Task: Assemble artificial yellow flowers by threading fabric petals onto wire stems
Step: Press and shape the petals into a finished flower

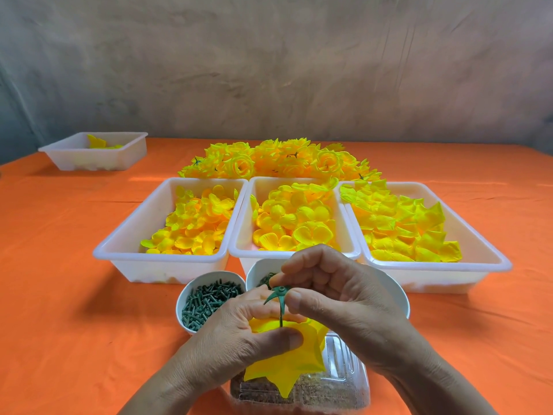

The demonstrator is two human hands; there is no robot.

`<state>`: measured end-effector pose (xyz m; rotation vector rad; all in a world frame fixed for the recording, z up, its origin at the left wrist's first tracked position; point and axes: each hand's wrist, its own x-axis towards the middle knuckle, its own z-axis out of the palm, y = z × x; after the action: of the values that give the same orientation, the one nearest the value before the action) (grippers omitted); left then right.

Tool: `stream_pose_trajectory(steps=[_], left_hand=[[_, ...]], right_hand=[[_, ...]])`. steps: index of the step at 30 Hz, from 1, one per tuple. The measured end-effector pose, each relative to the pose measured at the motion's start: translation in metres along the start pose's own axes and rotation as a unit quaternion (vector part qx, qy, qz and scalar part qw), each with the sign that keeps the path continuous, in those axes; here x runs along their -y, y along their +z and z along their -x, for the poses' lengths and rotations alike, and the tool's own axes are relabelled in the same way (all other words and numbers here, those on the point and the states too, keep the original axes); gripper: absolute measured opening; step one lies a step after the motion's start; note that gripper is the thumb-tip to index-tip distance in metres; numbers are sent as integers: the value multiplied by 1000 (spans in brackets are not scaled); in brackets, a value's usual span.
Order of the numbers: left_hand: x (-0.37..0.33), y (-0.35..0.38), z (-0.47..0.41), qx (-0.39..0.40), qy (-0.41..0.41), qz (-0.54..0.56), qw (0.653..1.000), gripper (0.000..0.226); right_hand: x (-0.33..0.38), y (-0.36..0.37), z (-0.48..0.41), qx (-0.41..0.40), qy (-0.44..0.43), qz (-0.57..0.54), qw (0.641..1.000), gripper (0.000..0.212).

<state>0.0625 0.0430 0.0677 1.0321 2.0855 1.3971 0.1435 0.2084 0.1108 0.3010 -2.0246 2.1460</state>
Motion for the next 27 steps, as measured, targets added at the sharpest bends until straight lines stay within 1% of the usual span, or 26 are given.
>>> stream_pose_trajectory(steps=[11, 14, 17, 19, 22, 27], left_hand=[[-4, 0, 1, 13, 29, 12, 999, 24], [-2, 0, 0, 15, 17, 13, 1000, 24], [0, 0, -1, 15, 12, 6, 1000, 22], [-1, -2, -1, 24, 4, 0, 1000, 29], [-2, -5, -1, 41, -7, -13, 999, 51], [-7, -12, 0, 73, -6, -37, 997, 74]], right_hand=[[-6, 0, 1, 2, 18, 12, 1000, 22], [-12, -2, 4, 8, 31, 36, 999, 23], [-14, -5, 7, 10, 33, 84, 996, 24], [-14, -6, 9, 9, 24, 142, 990, 23], [-13, -6, 10, 14, 8, 225, 974, 24], [-14, -8, 11, 14, 6, 268, 963, 26]])
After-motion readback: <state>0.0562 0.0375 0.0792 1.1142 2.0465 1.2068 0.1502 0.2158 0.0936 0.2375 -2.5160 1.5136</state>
